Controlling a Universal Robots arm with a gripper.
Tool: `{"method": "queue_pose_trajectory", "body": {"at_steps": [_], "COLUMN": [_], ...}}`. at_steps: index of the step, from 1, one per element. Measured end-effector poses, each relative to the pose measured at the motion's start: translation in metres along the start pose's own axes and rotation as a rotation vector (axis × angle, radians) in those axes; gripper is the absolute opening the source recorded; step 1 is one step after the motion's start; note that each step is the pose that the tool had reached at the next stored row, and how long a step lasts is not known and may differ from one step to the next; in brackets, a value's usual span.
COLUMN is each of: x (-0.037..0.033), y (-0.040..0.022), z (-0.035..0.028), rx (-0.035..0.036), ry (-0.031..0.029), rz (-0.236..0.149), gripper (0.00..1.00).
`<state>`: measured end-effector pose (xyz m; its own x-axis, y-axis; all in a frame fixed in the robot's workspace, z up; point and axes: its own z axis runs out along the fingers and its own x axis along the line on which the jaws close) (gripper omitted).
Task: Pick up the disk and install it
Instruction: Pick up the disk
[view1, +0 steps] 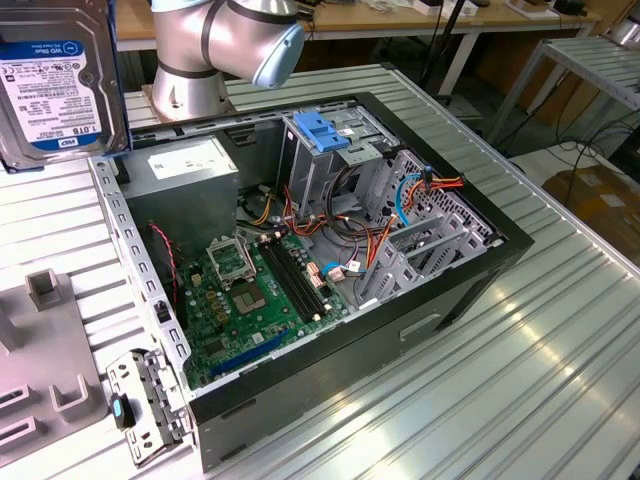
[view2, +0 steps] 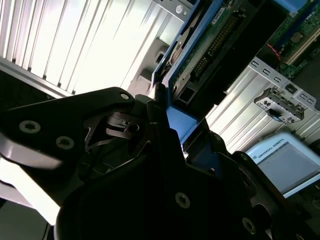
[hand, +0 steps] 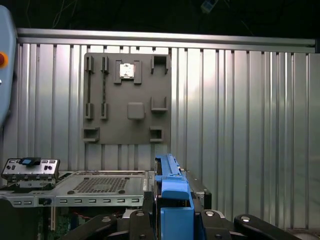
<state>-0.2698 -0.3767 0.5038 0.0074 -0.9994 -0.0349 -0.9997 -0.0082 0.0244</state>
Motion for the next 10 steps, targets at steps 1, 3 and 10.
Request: {"method": "queue_pose_trajectory", "body": {"at_steps": [1, 3, 10], "x": [0.0001, 0.0002, 0.0006], "y": [-0.0013, -0.0043, -0.0137], "z": [0.0, -0.0001, -0.0004], "rx": [0.0, 0.0, 0.0], "ry": [0.0, 0.0, 0.0], "rz": [0.0, 0.0, 0.0], "gripper": [0.37, 0.37, 0.37]}}
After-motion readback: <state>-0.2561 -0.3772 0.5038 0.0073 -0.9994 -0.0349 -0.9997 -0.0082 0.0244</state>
